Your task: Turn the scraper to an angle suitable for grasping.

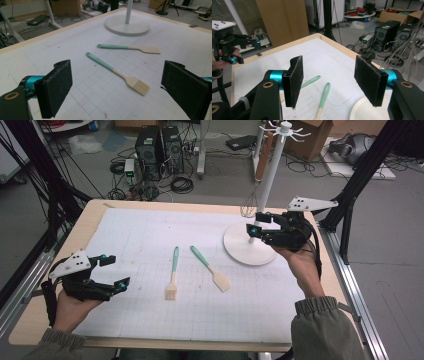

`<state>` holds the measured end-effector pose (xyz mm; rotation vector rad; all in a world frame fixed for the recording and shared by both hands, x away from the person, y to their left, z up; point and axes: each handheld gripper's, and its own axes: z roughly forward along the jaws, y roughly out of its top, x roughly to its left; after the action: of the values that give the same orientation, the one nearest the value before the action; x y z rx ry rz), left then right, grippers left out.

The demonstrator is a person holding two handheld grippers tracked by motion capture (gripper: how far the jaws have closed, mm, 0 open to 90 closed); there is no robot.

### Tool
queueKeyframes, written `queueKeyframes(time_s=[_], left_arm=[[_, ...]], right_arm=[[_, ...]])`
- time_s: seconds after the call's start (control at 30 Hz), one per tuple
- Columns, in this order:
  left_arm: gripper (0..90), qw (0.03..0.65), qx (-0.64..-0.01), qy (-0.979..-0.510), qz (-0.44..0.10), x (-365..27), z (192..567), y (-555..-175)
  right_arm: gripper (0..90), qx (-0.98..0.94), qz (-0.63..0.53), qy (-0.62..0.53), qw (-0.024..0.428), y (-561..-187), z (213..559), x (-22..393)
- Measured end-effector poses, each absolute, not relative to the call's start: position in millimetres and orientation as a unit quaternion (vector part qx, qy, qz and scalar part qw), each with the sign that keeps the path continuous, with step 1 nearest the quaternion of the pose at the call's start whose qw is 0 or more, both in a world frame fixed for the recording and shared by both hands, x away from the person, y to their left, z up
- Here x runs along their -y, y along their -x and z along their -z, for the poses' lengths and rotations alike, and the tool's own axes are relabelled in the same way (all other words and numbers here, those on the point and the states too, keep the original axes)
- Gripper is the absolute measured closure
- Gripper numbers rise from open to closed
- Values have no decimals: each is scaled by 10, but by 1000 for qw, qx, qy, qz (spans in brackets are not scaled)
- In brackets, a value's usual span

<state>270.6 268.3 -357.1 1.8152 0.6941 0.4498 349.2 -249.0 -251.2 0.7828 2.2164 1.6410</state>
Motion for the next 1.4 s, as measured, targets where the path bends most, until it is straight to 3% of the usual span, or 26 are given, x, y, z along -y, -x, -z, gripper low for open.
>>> queueKeyframes(time_s=[0.43, 0.97, 1.3, 1.4], left_arm=[[105, 540, -294, -766, -188, -2669, 3596, -2696], [104, 536, -298, -767, -189, -2672, 3617, -2694], [105, 533, -301, -768, -191, -2661, 3639, -2697], [105, 533, -300, -768, -189, -2659, 3643, -2700]], right_arm=[[410, -772, -563, -264, 132, -3366, 2642, 2382], [742, -791, -544, -255, 116, -3305, 2873, 2231], [888, -808, -517, -260, 111, -3371, 3093, 2076], [893, -811, -512, -262, 109, -3387, 3154, 2031]])
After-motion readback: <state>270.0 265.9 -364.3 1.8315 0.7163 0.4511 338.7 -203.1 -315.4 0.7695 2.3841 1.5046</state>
